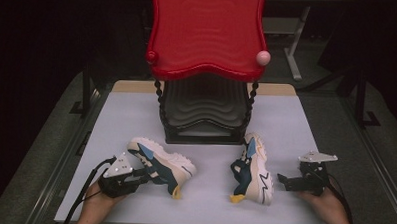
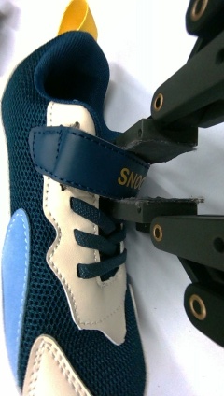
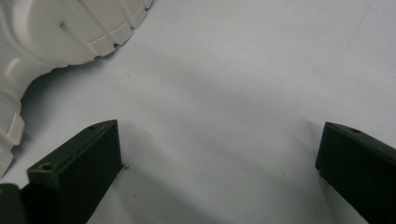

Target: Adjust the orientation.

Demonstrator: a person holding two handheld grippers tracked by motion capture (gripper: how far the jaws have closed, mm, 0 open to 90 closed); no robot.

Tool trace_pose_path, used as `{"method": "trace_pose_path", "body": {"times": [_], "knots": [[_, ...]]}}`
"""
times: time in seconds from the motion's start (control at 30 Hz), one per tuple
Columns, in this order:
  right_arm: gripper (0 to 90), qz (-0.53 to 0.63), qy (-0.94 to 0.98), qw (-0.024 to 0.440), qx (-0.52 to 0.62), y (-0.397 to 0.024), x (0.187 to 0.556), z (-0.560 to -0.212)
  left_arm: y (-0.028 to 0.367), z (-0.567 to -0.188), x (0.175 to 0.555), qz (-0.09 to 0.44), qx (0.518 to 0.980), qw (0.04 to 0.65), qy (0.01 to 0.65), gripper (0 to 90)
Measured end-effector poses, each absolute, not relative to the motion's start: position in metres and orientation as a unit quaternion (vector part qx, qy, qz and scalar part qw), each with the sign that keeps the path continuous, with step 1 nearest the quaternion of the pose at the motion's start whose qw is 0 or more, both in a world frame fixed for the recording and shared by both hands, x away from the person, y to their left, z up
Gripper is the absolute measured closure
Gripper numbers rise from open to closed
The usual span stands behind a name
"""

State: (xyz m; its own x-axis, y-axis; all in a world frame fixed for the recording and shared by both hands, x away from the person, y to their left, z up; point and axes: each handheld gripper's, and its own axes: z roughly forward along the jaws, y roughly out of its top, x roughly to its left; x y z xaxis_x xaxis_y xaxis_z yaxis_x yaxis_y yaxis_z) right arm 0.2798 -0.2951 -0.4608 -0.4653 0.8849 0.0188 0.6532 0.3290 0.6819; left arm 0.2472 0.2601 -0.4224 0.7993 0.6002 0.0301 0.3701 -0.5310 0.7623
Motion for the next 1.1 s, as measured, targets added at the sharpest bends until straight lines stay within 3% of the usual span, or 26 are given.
{"method": "trace_pose_path", "body": {"times": [0.63, 1.1], "knots": [[0.0, 0.318, 0.795, 0.182, 0.484, -0.295, 0.28, -0.461, 0.297, -0.41, 0.205, 0.131, 0.842, 0.421, 0.311, 71.1], [0.0, 0.318, 0.795, 0.182, 0.484, -0.295, 0.28, -0.461, 0.297, -0.399, 0.223, 0.123, 0.82, 0.459, 0.32, 69.1]]}}
